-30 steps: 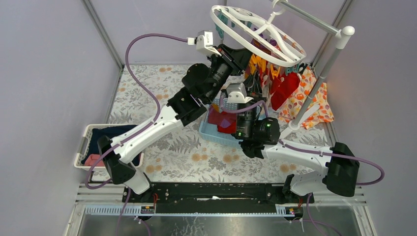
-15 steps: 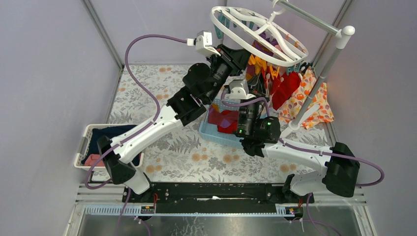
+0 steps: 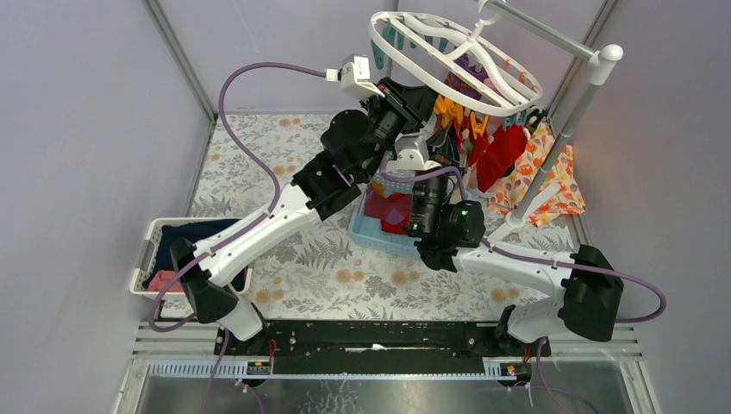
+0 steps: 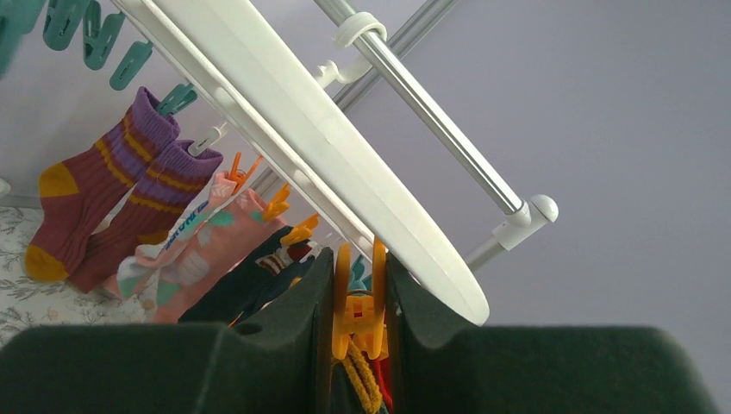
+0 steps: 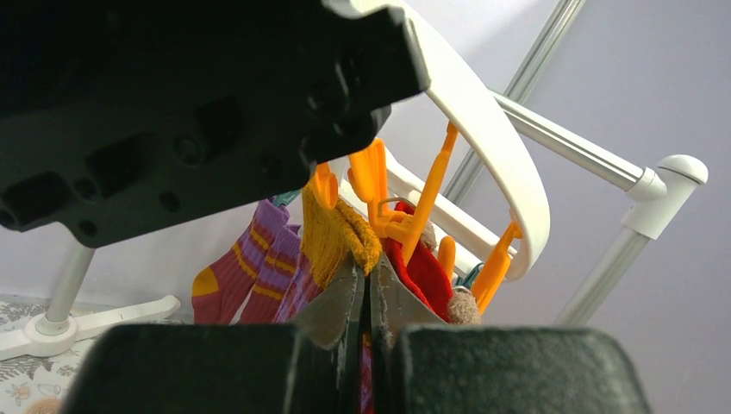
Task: Clip the socks to the hanger
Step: Clamp the sock onto the hanger.
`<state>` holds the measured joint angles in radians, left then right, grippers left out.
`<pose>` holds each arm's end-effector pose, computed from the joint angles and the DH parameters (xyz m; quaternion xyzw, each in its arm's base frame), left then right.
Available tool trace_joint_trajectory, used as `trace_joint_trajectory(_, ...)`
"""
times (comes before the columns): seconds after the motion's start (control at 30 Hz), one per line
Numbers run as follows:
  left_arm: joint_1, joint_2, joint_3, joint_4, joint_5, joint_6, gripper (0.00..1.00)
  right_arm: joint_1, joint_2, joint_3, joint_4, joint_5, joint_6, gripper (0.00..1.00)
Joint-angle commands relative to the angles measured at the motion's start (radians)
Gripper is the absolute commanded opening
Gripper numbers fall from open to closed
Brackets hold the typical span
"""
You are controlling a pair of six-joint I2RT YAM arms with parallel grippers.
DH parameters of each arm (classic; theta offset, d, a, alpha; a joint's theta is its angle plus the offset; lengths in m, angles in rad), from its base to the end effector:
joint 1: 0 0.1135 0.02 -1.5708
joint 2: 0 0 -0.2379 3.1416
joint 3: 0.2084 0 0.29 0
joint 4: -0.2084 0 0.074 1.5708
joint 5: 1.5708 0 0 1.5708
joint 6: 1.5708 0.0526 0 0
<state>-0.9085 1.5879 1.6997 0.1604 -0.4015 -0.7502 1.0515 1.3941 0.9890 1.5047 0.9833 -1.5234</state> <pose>0.2728 -0.3164 0.4756 -0.1115 0.6032 -0.4942 0.6160 0.1916 0.2469 0.3829 -0.0692 0.4983 -0.3075 0.8077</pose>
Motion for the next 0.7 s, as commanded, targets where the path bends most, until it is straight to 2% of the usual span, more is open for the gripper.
trace_joint_trajectory(0.0,0.008,-0.016,-0.002,-0.04,-0.045,-0.027,0.0,-0.007,0.0,0.048,0.194,-0.017,-0.009,0.0)
trace_joint_trajectory(0.67,0.008,-0.005,-0.017,-0.059,-0.07,-0.049,0.0,0.015,0.0,0.062,0.196,-0.052,-0.002,0.0)
